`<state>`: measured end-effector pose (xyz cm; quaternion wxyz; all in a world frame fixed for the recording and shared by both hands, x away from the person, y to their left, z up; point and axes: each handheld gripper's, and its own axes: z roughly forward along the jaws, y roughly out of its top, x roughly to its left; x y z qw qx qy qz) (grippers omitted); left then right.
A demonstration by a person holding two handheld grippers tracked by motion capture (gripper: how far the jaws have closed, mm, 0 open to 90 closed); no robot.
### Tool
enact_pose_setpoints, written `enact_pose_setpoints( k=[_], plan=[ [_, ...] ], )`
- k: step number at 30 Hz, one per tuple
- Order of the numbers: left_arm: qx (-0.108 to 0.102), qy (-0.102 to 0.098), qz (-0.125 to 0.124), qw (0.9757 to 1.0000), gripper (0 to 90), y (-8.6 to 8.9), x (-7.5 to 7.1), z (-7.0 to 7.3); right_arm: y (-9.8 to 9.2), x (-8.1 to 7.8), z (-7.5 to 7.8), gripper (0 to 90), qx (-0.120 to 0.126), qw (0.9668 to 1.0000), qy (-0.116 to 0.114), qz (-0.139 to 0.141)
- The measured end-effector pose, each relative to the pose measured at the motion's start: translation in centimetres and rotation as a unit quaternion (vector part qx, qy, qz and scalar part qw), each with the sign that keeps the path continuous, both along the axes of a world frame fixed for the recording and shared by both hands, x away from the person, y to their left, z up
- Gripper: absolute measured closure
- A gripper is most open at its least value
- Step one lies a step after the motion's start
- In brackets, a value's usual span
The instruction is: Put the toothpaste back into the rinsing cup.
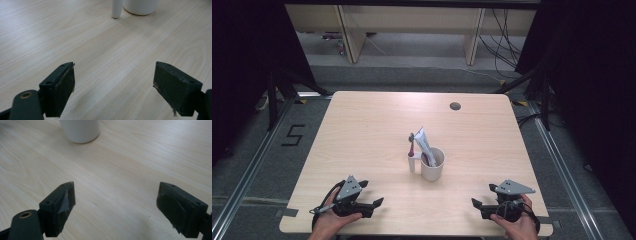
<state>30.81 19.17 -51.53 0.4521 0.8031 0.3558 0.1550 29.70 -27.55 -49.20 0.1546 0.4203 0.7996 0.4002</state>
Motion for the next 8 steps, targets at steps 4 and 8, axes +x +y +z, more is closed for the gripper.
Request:
enact_pose_setpoints(
  k=[4,8],
  plan=[
    [0.0,0.001,0.001,1.0,17.0,-0.03,0.0,-0.01,0.06,-0.01,-0.02,16.5,-0.001,1.0,0.0,0.002],
    [0.002,0.001,0.0,1.0,17.0,0.01,0.01,0.01,0.05,0.05,-0.09,16.5,-0.003,1.0,-0.001,0.0]
  ],
)
